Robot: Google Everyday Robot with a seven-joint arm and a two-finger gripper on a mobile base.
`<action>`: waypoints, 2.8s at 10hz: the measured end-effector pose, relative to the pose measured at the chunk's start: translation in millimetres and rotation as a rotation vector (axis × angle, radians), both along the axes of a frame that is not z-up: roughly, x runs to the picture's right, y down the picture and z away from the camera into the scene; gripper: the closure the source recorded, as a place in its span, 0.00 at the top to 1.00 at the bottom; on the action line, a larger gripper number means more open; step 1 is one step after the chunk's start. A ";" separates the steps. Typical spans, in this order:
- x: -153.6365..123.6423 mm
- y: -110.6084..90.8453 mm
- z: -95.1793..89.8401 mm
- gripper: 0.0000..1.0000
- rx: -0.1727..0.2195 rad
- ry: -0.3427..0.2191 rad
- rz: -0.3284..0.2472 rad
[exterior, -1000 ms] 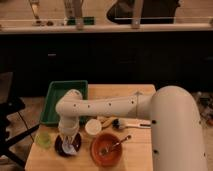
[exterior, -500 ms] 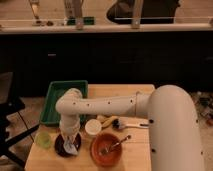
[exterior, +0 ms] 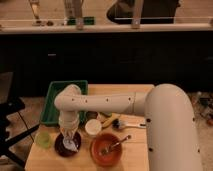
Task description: Wipe purple bowl with towel
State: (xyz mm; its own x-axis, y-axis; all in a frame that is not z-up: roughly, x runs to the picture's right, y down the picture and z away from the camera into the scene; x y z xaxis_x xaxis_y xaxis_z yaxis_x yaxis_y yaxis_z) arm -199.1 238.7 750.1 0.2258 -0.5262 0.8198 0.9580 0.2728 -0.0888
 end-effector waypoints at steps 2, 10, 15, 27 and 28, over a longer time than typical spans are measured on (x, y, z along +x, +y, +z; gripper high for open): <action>-14.0 0.5 1.6 0.00 -0.024 -0.031 -0.009; -10.9 13.7 -46.3 0.00 -0.066 -0.013 0.014; 26.8 15.1 -34.2 0.00 -0.081 0.072 0.052; -25.1 18.6 -2.4 0.00 -0.153 -0.057 -0.021; -25.0 25.0 -6.6 0.00 -0.163 -0.064 -0.022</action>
